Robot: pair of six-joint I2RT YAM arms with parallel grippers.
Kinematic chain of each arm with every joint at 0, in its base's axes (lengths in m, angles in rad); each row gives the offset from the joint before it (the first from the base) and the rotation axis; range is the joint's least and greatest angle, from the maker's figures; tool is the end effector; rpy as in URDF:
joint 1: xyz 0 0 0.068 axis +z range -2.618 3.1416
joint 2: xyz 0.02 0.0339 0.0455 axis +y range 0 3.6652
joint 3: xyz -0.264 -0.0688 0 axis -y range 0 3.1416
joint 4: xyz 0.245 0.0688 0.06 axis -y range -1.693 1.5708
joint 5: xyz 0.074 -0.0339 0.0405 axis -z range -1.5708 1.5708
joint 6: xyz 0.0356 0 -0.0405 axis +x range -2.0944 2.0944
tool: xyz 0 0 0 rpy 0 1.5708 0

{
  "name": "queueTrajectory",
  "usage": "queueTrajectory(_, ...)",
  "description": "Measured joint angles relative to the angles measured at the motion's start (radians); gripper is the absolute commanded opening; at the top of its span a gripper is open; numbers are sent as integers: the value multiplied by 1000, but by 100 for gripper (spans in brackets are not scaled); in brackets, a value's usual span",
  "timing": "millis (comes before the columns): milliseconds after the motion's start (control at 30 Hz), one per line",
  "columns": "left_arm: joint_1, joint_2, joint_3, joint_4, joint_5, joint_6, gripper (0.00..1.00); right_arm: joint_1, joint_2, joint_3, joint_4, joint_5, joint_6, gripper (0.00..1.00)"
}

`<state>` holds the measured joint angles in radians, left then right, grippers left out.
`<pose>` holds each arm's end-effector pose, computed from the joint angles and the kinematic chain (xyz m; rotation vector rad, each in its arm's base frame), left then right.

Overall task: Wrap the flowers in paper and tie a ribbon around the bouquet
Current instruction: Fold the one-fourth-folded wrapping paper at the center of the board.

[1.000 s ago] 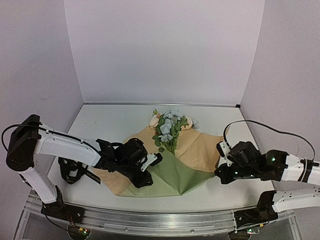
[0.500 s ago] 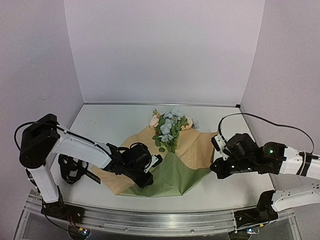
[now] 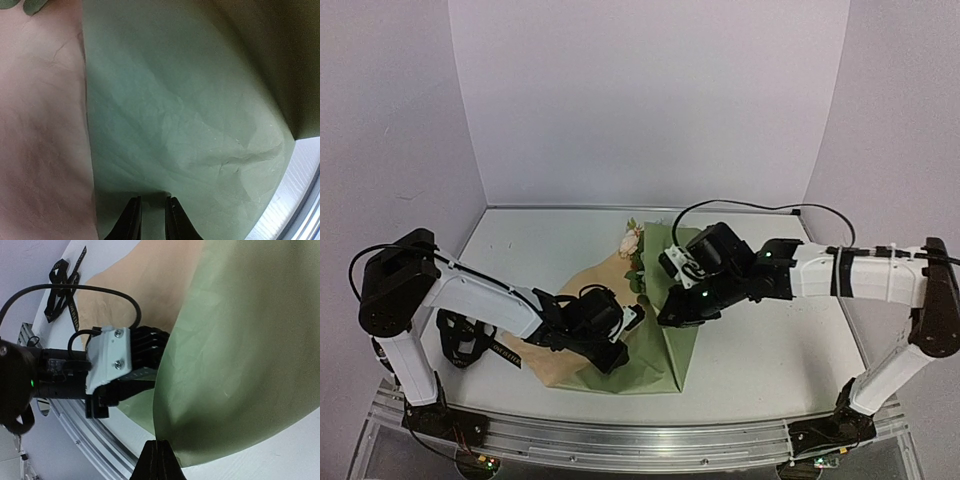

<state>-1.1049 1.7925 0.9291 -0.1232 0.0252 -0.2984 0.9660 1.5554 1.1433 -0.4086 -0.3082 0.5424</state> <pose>0.1534 -0.3071 0.1324 1.0529 2.4422 -0.5418 0.1833 0.2842 0.2554 -0.7069 2.5260 1.0022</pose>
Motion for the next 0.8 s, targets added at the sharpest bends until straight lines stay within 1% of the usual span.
queueTrajectory(200,1,-55,-61,2,-41,-20,20,-24,177,95,66,-145,103,0)
queueTrajectory(467,5,-187,-106,-10,-82,-58,26,-69,364,145,193,-256,260,0)
queueTrajectory(567,7,-238,-109,-25,-89,-84,33,-71,427,175,224,-283,302,0)
queueTrajectory(667,23,-300,-126,-36,-90,-123,43,-71,466,192,248,-306,330,0)
queueTrajectory(800,102,-372,-149,-46,-72,-176,51,-71,482,194,267,-329,351,0)
